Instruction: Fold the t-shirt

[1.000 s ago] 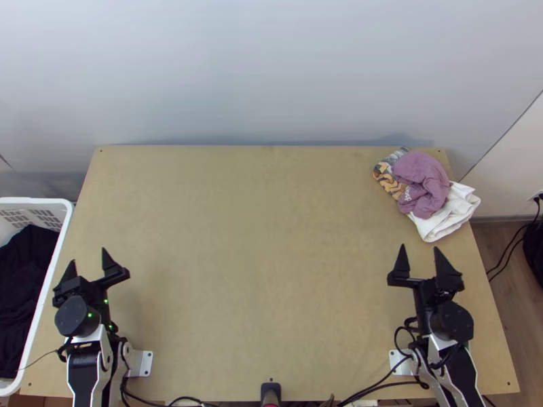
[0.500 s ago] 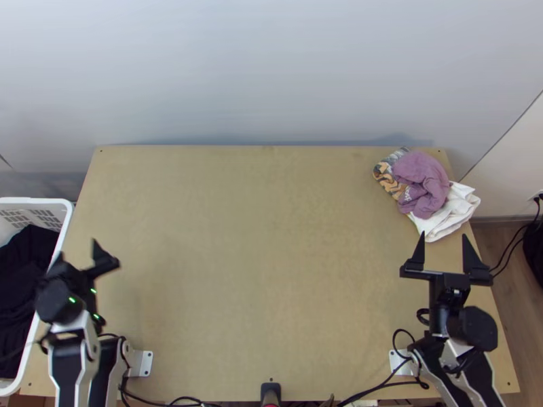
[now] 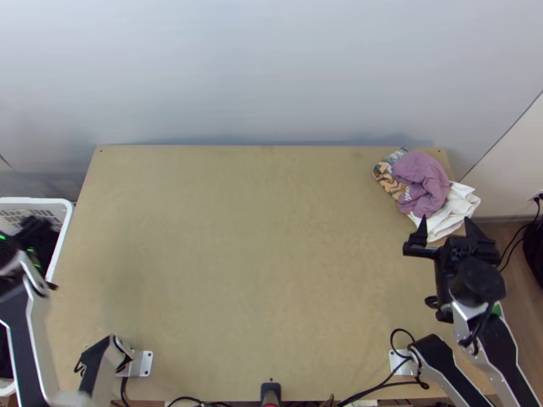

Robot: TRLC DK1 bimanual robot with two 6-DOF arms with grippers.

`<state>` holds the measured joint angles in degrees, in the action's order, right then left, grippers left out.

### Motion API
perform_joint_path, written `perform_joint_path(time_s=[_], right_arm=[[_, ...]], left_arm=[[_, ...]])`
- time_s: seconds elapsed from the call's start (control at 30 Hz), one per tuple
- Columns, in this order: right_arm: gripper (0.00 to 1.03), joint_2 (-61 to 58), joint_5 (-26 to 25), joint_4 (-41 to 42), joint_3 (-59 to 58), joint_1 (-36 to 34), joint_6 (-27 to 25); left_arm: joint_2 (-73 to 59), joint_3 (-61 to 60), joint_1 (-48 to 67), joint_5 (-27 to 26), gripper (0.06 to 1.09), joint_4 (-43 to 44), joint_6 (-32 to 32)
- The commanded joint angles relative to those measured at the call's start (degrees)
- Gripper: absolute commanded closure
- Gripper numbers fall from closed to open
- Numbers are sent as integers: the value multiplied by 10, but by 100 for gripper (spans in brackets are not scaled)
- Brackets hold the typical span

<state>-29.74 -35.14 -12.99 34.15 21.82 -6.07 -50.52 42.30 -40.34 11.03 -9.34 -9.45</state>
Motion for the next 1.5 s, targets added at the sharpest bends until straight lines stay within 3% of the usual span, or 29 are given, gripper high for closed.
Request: perform_joint_path(time_s=[0.0, 0.27, 0.53, 0.63, 0.73, 1.07, 1.1, 1.13, 1.23, 1.3, 1.47], right_arm=[[4, -59, 0, -37, 43, -19, 41], [4, -81, 0, -54, 46, -13, 60], [4, -93, 0, -77, 53, -6, 73], [4, -92, -1, -86, 55, -6, 73], [4, -93, -1, -92, 57, -6, 72], [4, -110, -1, -88, 57, 9, 66], [4, -111, -1, -86, 57, 13, 67], [4, -113, -1, -85, 56, 14, 67], [4, -115, -1, -84, 53, 14, 69], [4, -115, -1, -84, 50, 14, 69], [4, -115, -3, -70, 52, 14, 74]], left_arm=[[-177, 55, -176, -37, 10, 40, -7], [-362, 71, -289, -39, 10, 129, -4], [-553, 137, -343, -12, 10, 135, -7], [-636, 197, -353, -14, 11, 78, -6], [-741, 335, -352, 2, 10, -114, -20], [-777, 368, -362, 19, 11, -88, -50], [-779, 370, -364, 19, 18, -88, -52], [-779, 370, -366, 20, 32, -81, -51], [-774, 371, -366, 17, 80, -68, -33], [-767, 371, -366, 12, 105, -65, -28], [-729, 369, -365, -10, 104, -73, -22]])
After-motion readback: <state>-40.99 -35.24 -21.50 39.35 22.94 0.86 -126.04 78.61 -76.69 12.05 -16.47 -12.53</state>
